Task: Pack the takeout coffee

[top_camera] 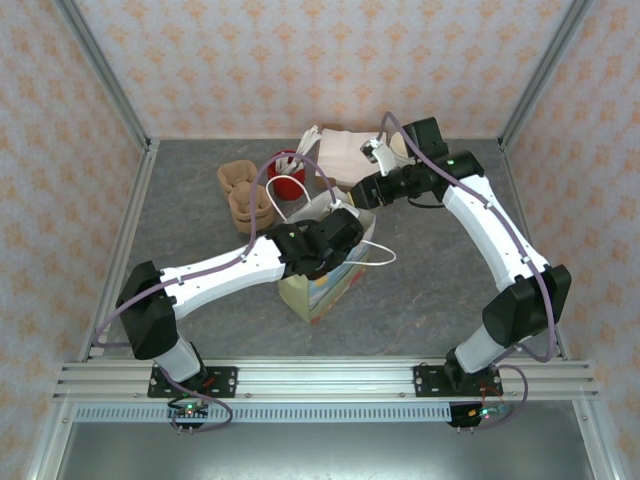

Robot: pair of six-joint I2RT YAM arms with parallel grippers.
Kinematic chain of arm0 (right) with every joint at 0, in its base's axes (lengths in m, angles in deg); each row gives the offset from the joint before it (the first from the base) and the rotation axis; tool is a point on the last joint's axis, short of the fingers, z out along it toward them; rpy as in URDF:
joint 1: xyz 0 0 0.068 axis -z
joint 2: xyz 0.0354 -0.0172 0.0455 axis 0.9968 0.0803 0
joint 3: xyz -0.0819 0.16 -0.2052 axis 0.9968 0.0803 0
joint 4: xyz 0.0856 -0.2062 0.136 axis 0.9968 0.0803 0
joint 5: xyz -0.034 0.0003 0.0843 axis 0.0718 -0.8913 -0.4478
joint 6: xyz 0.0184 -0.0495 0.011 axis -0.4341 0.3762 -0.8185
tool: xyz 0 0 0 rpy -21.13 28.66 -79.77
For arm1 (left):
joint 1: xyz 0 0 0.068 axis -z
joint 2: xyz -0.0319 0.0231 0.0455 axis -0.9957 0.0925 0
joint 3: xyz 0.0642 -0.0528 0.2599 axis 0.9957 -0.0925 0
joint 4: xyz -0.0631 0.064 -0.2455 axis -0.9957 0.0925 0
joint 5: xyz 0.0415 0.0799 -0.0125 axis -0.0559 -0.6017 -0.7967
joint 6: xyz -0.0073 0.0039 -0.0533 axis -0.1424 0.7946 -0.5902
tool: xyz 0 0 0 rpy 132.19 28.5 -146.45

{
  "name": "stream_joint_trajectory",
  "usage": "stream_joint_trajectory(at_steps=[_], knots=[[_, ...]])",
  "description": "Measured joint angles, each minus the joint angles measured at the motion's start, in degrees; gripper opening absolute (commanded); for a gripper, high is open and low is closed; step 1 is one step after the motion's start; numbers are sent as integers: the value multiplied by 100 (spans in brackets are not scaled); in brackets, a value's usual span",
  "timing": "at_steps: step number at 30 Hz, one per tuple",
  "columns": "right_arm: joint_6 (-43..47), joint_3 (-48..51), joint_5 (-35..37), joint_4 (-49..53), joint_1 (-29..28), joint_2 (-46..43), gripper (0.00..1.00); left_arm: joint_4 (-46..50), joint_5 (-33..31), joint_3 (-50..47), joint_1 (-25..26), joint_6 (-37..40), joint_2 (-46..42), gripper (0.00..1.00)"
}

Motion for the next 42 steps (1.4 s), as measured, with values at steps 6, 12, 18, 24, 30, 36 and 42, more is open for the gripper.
stream_joint_trajectory(at_steps=[6,12,18,24,30,36,42], knots=[[-7,17,-76,61,61,-33,55,0,96,0,-7,2,0,65],[-50,210,-273,131,140,-367,52,-9,127,0,-42,-4,0,65],[7,210,-334,236,151,-409,45,-26,227,0,-103,0,0,65],[39,205,-337,256,151,-356,34,-22,273,0,-107,-2,0,65],[39,205,-105,323,149,-205,33,-79,273,0,-107,-2,-9,65],[35,205,87,323,149,-83,33,-114,273,0,-107,-2,-11,65],[-9,168,55,310,146,66,8,-131,273,0,-107,-7,-11,65]])
